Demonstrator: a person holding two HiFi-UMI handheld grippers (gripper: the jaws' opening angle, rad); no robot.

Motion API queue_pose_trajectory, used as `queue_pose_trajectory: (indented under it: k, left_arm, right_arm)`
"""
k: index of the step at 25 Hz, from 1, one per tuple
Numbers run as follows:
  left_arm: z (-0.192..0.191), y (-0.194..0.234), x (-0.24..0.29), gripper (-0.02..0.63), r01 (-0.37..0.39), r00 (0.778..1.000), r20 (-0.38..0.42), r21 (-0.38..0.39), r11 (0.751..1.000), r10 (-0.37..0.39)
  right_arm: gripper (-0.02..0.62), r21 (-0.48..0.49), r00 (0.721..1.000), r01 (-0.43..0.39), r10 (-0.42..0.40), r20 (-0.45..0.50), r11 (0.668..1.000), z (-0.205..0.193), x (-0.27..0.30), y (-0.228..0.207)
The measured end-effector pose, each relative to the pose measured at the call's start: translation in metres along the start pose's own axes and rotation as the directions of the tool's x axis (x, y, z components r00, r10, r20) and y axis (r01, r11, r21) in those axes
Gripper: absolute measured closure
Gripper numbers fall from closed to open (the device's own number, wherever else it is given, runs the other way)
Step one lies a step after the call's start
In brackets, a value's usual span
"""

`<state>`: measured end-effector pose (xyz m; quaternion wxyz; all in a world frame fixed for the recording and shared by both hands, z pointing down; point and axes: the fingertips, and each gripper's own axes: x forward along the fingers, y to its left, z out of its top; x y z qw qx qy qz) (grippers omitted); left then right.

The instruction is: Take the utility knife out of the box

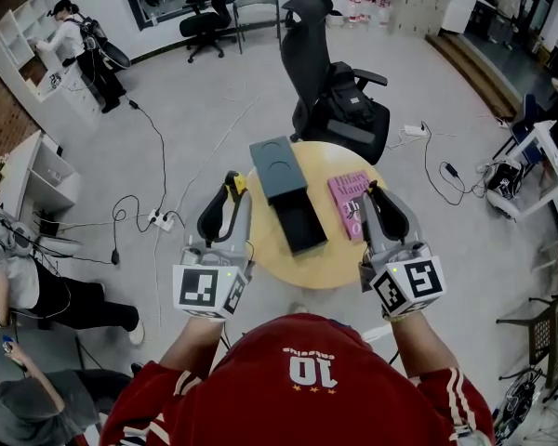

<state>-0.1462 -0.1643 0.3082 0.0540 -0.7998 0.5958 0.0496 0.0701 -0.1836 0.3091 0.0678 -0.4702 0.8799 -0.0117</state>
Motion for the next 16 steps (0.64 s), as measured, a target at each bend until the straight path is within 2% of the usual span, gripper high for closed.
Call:
queue_pose_trajectory:
  k: [16]
  left_arm:
    - [0.0024,0.0004,0.0026,0.479,0.005,1.000,0.002,-0.001,1.000,-0.005]
  right_arm:
    - [0.543,0.001,1.000,0.001,-0.001,0.000,1.000,0.0003,0.0044,-0.0025]
